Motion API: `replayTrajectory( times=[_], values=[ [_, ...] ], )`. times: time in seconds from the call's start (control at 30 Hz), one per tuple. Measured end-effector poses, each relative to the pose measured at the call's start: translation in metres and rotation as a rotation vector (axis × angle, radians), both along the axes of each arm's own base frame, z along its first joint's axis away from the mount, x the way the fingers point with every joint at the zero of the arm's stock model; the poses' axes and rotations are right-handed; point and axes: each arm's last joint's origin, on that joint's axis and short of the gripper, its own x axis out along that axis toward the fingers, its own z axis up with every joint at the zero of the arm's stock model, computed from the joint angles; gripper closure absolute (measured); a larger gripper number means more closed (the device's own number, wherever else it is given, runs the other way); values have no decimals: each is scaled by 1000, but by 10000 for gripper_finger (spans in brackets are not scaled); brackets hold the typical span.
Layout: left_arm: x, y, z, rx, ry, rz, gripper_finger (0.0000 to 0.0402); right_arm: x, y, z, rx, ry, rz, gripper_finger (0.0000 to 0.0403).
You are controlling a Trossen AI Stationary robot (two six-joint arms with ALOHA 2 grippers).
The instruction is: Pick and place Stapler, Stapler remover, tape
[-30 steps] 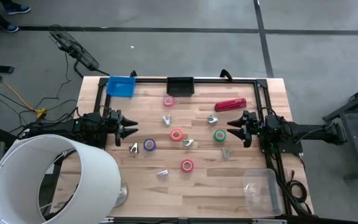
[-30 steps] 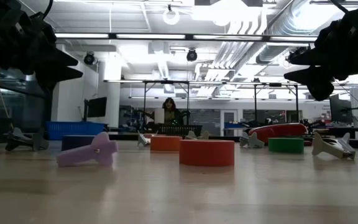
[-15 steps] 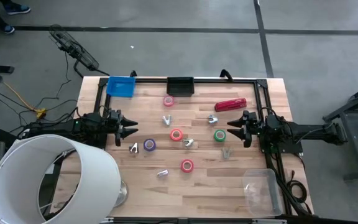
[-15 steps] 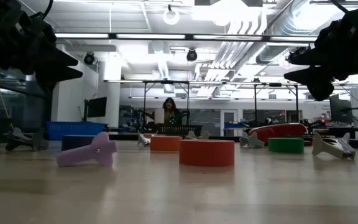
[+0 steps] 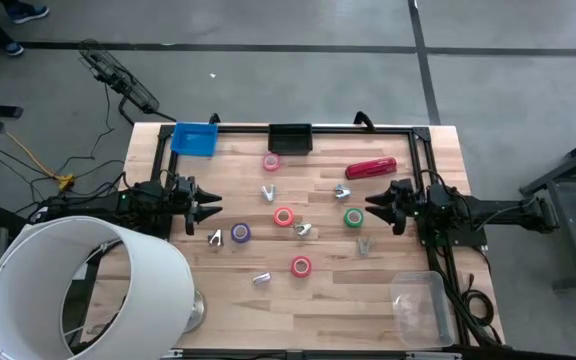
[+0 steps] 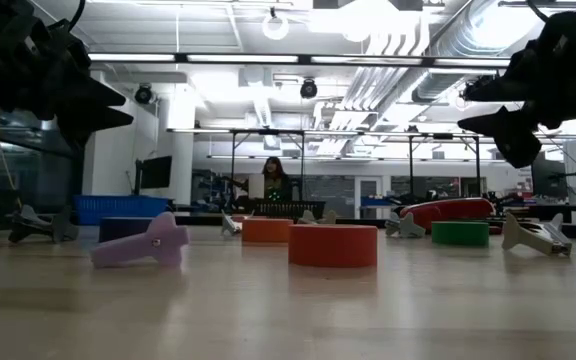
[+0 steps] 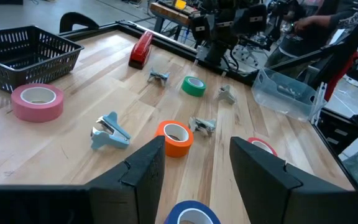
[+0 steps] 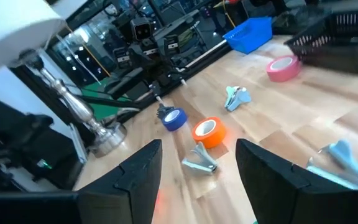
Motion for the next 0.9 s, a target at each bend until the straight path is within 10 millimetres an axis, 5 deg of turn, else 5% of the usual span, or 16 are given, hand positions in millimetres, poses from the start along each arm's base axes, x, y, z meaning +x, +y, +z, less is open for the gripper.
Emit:
replayTrajectory(
  times=[0.23, 0.63, 0.9],
  values=[
    [0, 0, 0, 0, 0, 0, 224, -1, -3, 15, -25, -11, -27, 206],
    [0, 0, 0, 0, 0, 0, 224, -4, -17, 105, -255, 222, -119, 206],
    [0, 0, 0, 0, 0, 0, 224, 6, -26, 130, -479, 452, 152, 206]
  ],
)
